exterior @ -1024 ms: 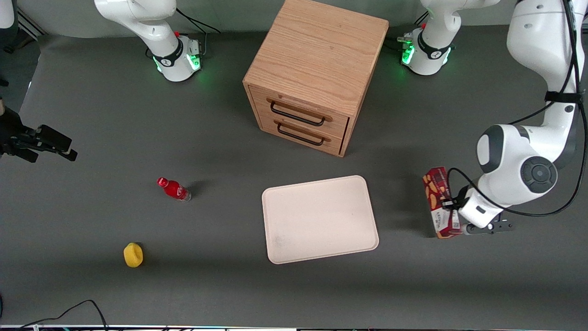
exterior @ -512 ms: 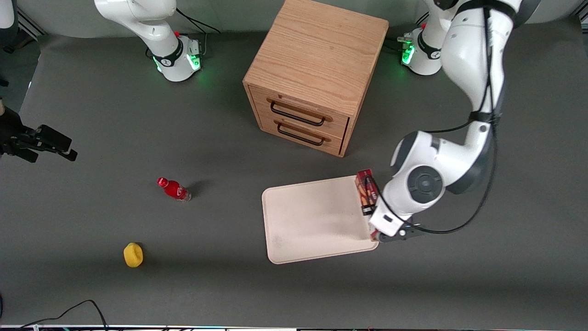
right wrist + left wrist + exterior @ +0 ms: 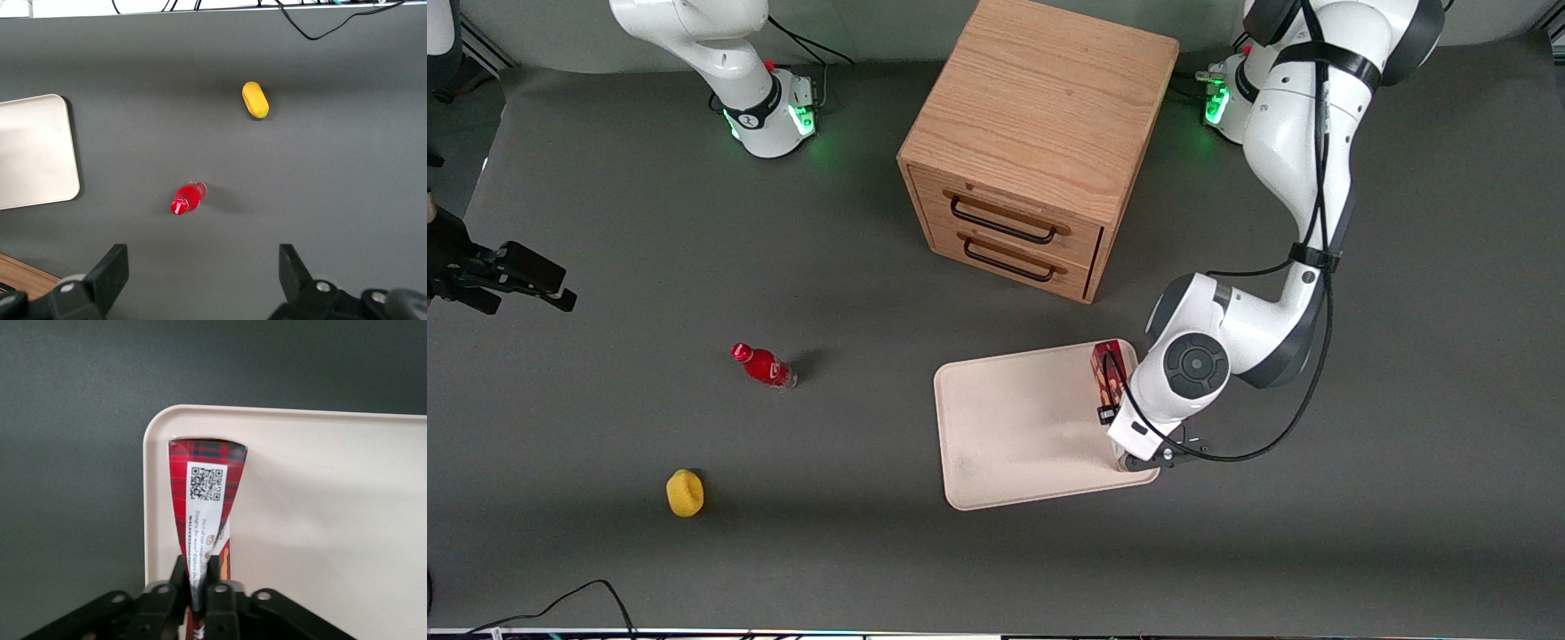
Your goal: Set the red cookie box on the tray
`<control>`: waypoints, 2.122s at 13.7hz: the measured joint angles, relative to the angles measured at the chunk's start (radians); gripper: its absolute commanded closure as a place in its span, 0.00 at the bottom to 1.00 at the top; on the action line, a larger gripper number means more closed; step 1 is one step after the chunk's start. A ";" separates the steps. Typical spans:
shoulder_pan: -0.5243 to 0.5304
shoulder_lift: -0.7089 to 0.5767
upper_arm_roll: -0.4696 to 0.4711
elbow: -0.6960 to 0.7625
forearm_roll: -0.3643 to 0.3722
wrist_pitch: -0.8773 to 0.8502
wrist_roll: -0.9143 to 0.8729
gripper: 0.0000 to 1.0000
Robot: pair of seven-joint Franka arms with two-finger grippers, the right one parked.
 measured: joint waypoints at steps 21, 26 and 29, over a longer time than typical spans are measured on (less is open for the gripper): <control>0.422 -0.753 0.026 -0.247 0.001 -0.573 0.585 0.00; 0.415 -0.802 0.011 -0.353 -0.031 -0.502 0.568 0.00; 0.417 -0.780 0.015 -0.355 -0.032 -0.493 0.565 0.00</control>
